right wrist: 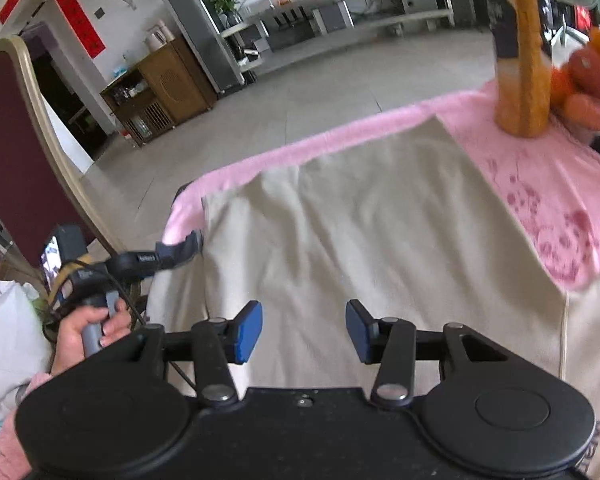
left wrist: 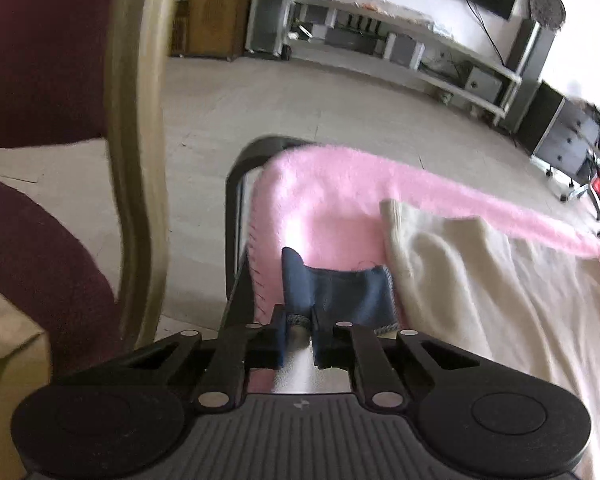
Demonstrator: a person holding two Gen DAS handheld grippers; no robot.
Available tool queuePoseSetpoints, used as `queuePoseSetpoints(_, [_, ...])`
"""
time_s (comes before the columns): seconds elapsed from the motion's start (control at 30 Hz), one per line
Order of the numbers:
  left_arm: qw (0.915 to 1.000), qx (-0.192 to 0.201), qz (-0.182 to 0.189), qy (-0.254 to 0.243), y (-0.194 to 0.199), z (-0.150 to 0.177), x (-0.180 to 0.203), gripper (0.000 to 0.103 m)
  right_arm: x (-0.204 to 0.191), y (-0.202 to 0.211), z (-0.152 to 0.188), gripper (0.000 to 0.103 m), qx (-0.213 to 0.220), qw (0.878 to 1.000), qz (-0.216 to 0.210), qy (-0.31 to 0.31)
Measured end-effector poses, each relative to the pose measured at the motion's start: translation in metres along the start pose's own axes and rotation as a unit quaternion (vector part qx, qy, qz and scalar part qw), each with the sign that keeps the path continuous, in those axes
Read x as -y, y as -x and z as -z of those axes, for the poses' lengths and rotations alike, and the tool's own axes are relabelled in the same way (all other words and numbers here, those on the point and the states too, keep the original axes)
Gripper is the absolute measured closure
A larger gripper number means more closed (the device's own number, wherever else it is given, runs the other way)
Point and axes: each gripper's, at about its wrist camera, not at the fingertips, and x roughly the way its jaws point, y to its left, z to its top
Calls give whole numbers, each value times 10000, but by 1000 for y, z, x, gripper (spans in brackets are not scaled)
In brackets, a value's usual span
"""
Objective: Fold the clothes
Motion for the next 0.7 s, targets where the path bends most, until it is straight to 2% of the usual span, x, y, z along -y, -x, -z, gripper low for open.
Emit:
queuePoseSetpoints(0.1, [9993, 361, 89, 88, 41, -4, -4, 99, 4, 17, 5, 58, 114, 9999, -40, -4])
queuePoseSetpoints(0.17, [9967, 800, 126, -6, 86, -3, -5, 100, 8, 34, 7, 58, 192, 9997, -152, -76])
queuePoseSetpoints(0.33, [9817, 1877, 203, -245, 205, 3, -15, 100, 11, 78, 14, 57, 435, 9982, -387, -112])
queuePoseSetpoints(0.53, [9644, 2565, -465, -445, 302, 9, -48, 100, 7, 115, 24, 56, 550, 9943, -882, -234])
queuePoseSetpoints(0.7, [9582, 2720, -866, 158, 341, 18, -108, 100, -16, 125, 32, 53, 466, 9888, -1415, -108])
